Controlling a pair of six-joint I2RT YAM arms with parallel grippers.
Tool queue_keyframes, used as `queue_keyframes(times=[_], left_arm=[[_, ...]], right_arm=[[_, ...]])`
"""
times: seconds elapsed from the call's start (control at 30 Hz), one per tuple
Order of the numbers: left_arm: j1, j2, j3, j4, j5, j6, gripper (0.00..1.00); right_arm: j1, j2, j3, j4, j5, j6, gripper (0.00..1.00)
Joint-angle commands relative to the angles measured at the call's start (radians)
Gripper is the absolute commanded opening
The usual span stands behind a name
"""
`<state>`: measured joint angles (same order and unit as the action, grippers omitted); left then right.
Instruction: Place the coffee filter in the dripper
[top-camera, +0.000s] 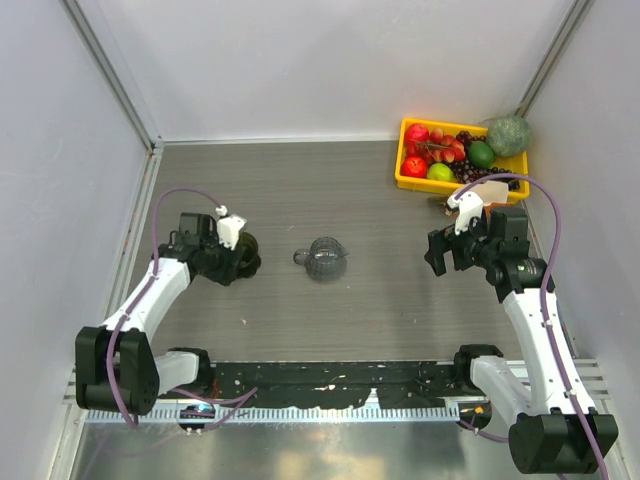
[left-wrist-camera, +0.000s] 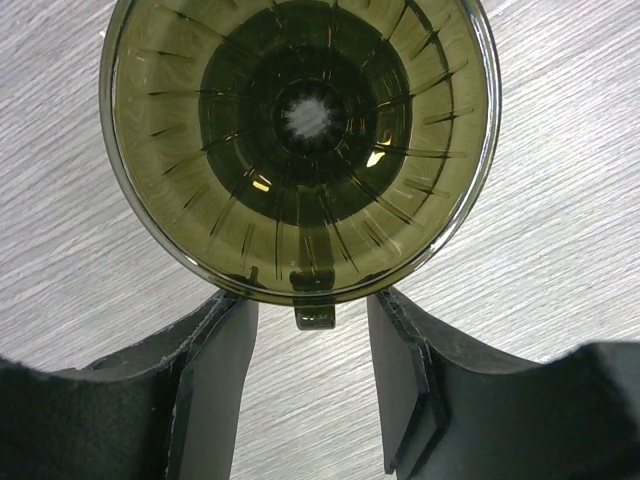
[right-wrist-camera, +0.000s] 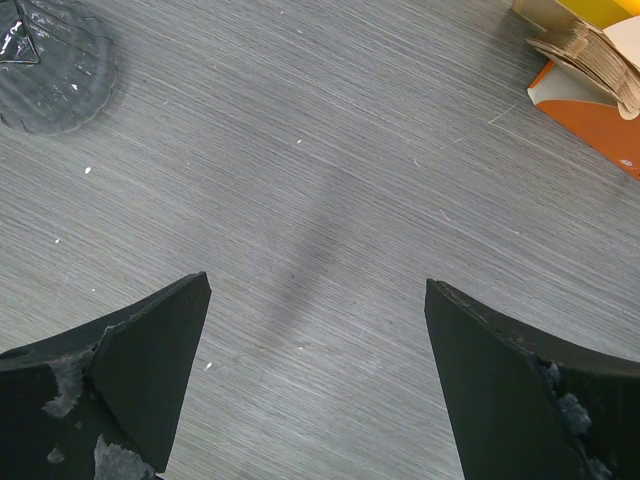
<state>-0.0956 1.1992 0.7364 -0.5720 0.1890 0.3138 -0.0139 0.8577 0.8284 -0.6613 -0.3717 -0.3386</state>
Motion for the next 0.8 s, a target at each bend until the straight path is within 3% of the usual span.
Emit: queue_keyframes(times=[0.0, 0.1, 0.3, 0.5, 0.77], left_arm=[[0.008, 0.003, -0.009, 0.103, 0.044, -0.012, 0.53], [0.016, 0.005, -0.017, 0.135, 0.055, -0.012, 0.46], [0.019, -0.006, 0.012, 0.095, 0.104, 0.065, 0.01], [0.016, -0.016, 0.099, 0.06, 0.242, 0.093, 0.0], [-0.003, 0.097, 0.234, 0.08, 0.26, 0.064, 0.0]], right_arm=[[0.003, 0.001, 0.011, 0.02, 0.001, -0.008, 0.95], [0.003, 0.0, 0.011, 0.022, 0.002, -0.008, 0.95], [0.003, 0.003, 0.011, 0.02, 0.001, -0.008, 0.95], [0.002, 0.006, 0.011, 0.022, 0.001, -0.01, 0.96], [0.002, 0.01, 0.011, 0.02, 0.001, -0.008, 0.95]])
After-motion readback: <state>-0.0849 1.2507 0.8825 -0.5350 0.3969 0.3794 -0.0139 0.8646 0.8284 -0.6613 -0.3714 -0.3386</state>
